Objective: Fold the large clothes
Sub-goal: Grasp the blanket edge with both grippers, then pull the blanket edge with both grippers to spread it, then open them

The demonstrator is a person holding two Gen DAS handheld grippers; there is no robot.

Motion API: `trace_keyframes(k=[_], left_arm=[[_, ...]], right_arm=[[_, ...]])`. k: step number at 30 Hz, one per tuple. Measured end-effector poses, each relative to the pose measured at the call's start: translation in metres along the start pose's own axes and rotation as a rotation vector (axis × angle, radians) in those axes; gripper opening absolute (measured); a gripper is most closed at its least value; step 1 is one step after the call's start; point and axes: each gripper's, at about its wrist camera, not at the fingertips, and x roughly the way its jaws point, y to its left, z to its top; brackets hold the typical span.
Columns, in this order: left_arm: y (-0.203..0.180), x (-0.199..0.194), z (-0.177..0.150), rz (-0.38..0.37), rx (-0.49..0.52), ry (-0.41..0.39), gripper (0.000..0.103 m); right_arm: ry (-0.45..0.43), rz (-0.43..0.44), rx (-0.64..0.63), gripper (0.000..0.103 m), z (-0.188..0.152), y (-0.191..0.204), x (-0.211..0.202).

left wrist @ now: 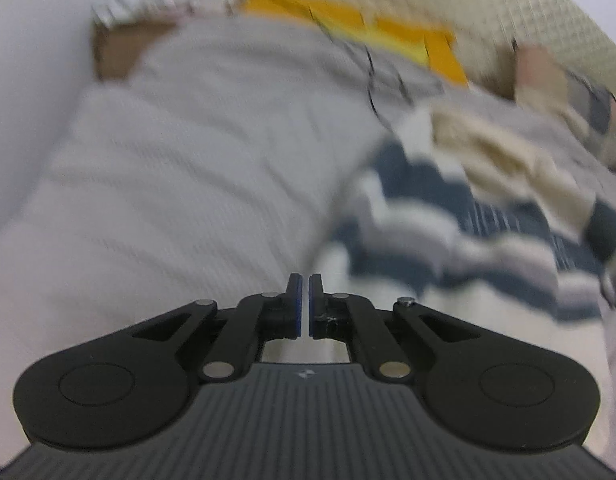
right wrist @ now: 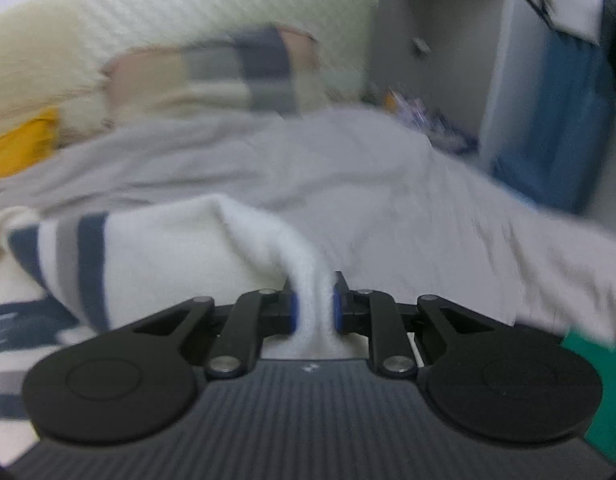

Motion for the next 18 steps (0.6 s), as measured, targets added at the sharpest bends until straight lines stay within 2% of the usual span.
trace_keyframes(k=[2,4,5,6,7,10,11,13,14,15,18], left_arm=[[-0.002,0.005,-0.014,-0.004,0.028,0.057,0.011],[-0.004,0.005,-0.026,0.004,0.067,0.098,0.026],[-0.007,0.004,-0.036,0.019,0.082,0.105,0.045],[-0.009,0.001,-0.042,0.036,0.102,0.110,0.055],[-0.010,-0.001,-0.047,0.043,0.125,0.113,0.056],[-0.011,0.002,-0.062,0.021,0.160,0.170,0.056],[-0.013,0.002,-0.068,0.032,0.180,0.167,0.056],[-0.015,0.001,-0.074,0.063,0.212,0.157,0.043],[-0.013,-0.003,-0.076,0.064,0.216,0.154,0.026],[-0.012,-0.005,-0.075,0.067,0.213,0.150,0.014],[0.005,-0.021,-0.066,0.073,0.159,0.115,0.011]], right_arm=[[0.054,-0.025,0.072,0.019,-0.019,-0.009,0.024],[0.074,-0.041,0.134,0.019,-0.042,-0.014,0.038],[0.084,-0.048,0.146,0.019,-0.055,-0.014,0.044],[0.090,-0.056,0.139,0.019,-0.062,-0.013,0.047],[0.091,-0.072,0.098,0.019,-0.068,-0.008,0.049],[0.050,-0.096,0.012,0.020,-0.068,0.003,0.044],[0.042,-0.095,0.000,0.020,-0.068,0.006,0.040],[0.030,-0.089,-0.004,0.020,-0.070,0.009,0.033],[0.030,-0.085,-0.006,0.020,-0.070,0.007,0.032],[0.027,-0.084,-0.015,0.020,-0.071,0.007,0.030],[0.008,-0.081,-0.025,0.020,-0.065,0.004,0.027]])
